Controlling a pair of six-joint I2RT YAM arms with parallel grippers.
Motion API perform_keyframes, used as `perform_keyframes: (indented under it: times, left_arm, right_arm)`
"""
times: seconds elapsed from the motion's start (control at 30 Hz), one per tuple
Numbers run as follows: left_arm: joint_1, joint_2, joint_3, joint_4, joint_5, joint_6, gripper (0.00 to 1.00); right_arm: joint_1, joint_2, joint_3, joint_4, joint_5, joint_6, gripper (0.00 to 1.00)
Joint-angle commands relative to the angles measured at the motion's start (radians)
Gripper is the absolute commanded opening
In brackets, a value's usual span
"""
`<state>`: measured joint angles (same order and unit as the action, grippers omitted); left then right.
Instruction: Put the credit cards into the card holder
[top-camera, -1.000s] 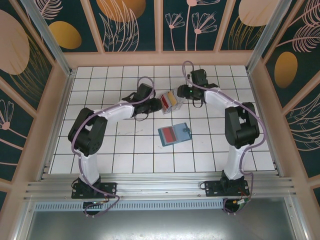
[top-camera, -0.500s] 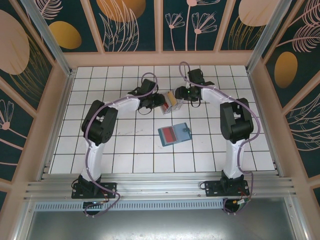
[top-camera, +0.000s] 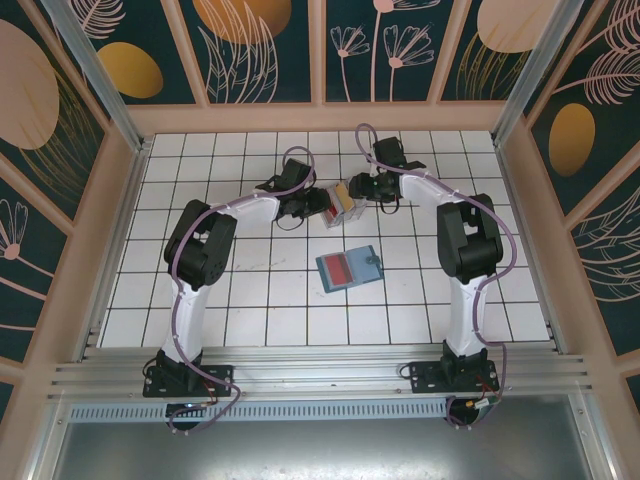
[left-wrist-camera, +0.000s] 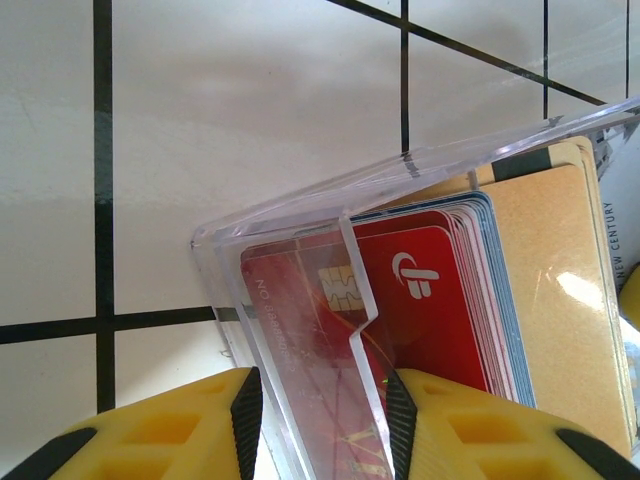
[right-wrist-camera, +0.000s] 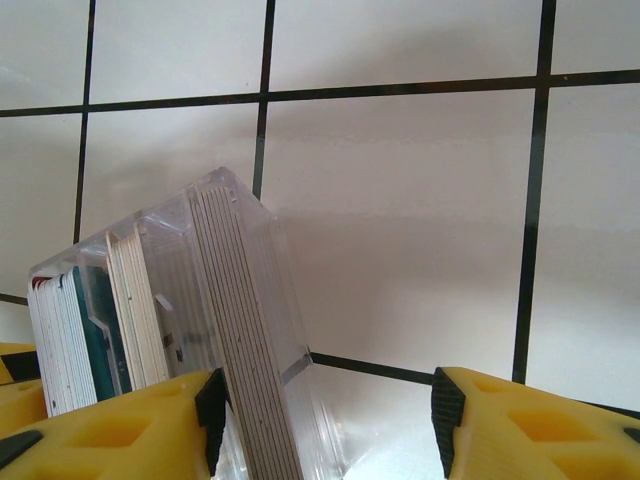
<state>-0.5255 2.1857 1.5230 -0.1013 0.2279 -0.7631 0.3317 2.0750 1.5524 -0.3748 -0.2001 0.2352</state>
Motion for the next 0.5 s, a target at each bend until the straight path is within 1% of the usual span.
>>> perform_keyframes:
  times: [0.0, 0.47]
  left_arm:
    - [-0.001, 0.018, -0.03, -0.018, 0.002, 0.001, 0.4]
    - [-0.002, 0.006, -0.042, -0.009, 0.007, -0.004, 0.4]
  right_arm:
    - [-0.021, -0.038, 0.025, -0.033, 0.044, -0.02, 0.58]
    - [-0.023, -0.083, 0.008, -0.024, 0.05, -0.016, 0.54]
